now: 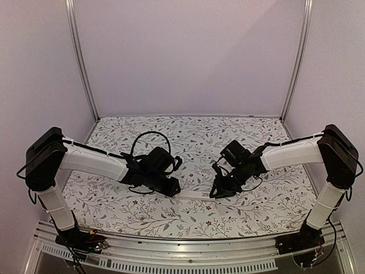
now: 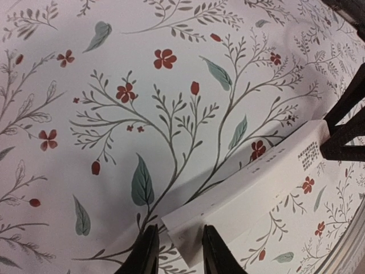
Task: Load the batteries into the remote control
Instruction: Press the battery cover onto the remote control.
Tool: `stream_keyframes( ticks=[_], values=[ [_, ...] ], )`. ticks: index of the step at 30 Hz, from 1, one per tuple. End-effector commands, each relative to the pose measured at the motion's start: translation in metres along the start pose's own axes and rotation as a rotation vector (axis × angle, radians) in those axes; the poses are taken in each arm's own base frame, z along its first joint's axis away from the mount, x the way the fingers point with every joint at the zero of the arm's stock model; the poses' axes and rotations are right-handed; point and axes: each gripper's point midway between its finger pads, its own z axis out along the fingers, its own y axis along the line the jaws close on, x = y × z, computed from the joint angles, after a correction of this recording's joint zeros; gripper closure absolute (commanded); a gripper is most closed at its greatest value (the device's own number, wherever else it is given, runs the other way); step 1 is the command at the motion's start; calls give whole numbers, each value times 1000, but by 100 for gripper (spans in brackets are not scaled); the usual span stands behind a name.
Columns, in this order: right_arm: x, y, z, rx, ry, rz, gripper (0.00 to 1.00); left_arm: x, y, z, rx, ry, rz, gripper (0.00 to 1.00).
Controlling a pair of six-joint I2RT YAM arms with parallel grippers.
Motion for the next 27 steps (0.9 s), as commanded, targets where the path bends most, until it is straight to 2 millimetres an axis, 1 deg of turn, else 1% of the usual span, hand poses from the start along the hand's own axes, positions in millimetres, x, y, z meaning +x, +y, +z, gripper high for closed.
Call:
stream_keyframes(
  ticks=[1,6,13,21,23,26,27],
  values=[
    [7,-12,9,28,24,19,75,4,-9,3,6,21,28,73],
    [7,-11,9,22,25,19,77,9,-12,4,10,33,34,78],
    [6,-8,9,7,23,16,81,19,-21,9,42,64,40,80],
    [4,-4,9,-12,17,16,87,25,-48,15,122,89,67,81],
    [4,-5,9,-9,13,17,89,26,-52,16,130,92,77,81],
    [4,-7,10,-3,15,23,90,23,-46,14,99,79,73,79],
    [5,-8,10,-2,16,25,90,20,-41,12,75,66,67,75]
  ],
)
